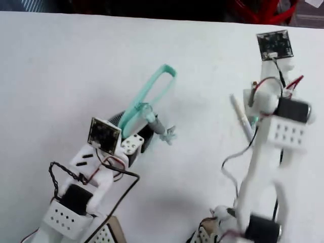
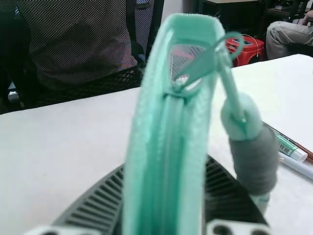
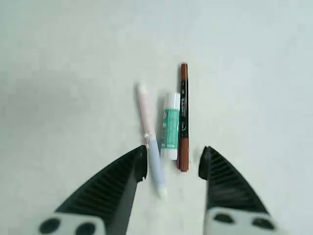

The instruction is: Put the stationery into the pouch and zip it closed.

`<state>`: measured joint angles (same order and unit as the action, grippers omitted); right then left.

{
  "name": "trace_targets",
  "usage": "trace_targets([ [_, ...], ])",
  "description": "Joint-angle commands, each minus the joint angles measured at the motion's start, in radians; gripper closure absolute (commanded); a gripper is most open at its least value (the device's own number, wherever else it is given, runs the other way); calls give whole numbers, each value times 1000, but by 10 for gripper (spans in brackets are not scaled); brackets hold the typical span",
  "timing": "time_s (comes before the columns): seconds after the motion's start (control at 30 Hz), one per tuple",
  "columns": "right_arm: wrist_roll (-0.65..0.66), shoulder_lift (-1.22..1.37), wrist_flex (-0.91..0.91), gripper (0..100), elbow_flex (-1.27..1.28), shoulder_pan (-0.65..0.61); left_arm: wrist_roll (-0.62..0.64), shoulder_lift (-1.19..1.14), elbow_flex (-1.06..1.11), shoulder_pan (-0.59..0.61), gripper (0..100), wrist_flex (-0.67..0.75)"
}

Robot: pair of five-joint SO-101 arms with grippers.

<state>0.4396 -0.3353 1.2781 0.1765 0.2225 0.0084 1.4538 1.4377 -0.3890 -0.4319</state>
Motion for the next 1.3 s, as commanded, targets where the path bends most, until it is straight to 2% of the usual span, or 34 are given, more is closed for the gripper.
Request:
trace_targets([
  [0.0, 61, 194, 5, 854, -80, 19, 5, 15, -29, 10, 812, 8],
  [0.2, 69, 473, 44, 848, -287, 47, 5, 12, -28, 10, 812, 3],
  [0.37, 71, 674, 79, 791, -439, 44, 5, 16, -6, 2, 812, 37],
  [0.73, 71, 992, 82, 815, -723, 8, 3, 12, -6, 8, 812, 38],
  [1.27, 71, 1076, 76, 815, -802, 7, 3, 12, -6, 8, 812, 41],
])
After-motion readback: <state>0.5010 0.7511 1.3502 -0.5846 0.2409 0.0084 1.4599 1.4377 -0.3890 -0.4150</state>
